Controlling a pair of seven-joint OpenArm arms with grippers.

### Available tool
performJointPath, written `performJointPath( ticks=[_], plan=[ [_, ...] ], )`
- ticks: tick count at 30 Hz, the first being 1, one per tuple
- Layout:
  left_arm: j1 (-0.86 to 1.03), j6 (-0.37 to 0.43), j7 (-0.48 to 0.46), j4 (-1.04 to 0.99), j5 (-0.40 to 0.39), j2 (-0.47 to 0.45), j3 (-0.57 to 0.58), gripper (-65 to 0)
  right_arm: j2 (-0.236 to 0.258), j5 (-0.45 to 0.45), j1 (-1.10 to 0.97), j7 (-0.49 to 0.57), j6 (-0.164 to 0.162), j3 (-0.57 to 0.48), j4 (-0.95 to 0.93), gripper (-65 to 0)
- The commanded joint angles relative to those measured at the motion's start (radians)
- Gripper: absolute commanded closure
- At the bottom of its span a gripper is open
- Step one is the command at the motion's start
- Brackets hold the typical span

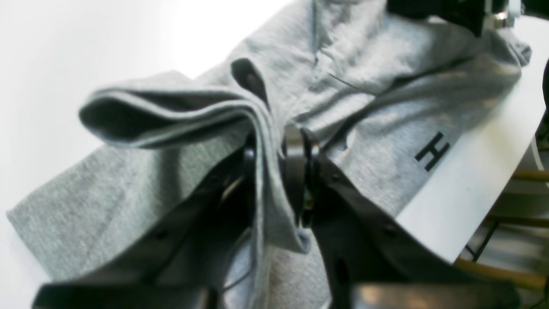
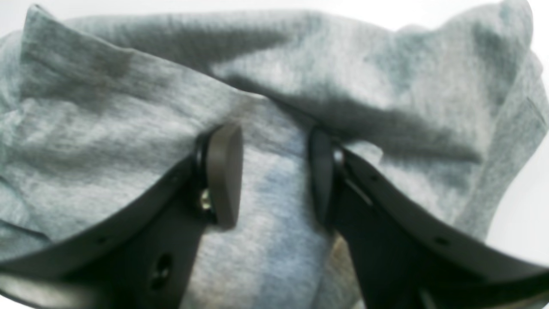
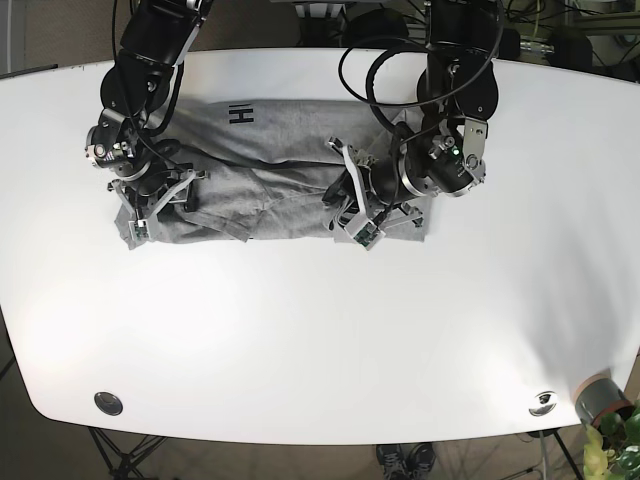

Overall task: Fold the T-shirt properly
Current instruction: 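Drag the shirt end with the left gripper toward the right gripper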

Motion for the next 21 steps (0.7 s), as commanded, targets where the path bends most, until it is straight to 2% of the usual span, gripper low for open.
performJointPath(
  ticks=[1, 2, 5, 6, 8, 10, 18, 21],
  plan=[
    [-0.017, 0.0, -0.02, 0.014, -0.02, 0.002, 0.04, -8.3, 0.005, -0.014, 0.002, -0.034, 0.002, -0.002, 0.001, -24.6],
    [-0.017, 0.002, -0.02, 0.013, -0.017, 0.002, 0.05, -10.8, 0.005, -0.014, 0.002, -0.034, 0.002, -0.002, 0.001, -24.6],
    [-0.019, 0.039, -0.02, 0.014, 0.032, -0.003, 0.082, -24.4, 0.005, -0.014, 0.002, -0.034, 0.002, -0.002, 0.001, -24.6],
    [-0.017, 0.071, -0.02, 0.017, 0.06, 0.003, 0.096, -31.0, 0.005, -0.014, 0.002, -0.034, 0.002, -0.002, 0.001, -24.6],
    [-0.017, 0.126, -0.02, 0.02, 0.103, 0.005, 0.123, -39.7, 0.005, -0.014, 0.002, -0.034, 0.002, -0.002, 0.001, -24.6],
    [-0.019, 0.161, -0.02, 0.022, 0.123, 0.005, 0.154, -43.9, 0.005, -0.014, 0.002, -0.034, 0.002, -0.002, 0.001, -24.6],
    [-0.023, 0.183, -0.02, 0.113, 0.126, -0.003, 0.26, -44.6, 0.005, -0.014, 0.001, -0.034, 0.002, -0.002, 0.001, -24.6],
    [-0.023, 0.149, -0.02, 0.169, 0.124, -0.003, 0.26, -44.2, 0.005, -0.014, 0.002, -0.034, 0.002, -0.002, 0.001, -24.6]
  ],
)
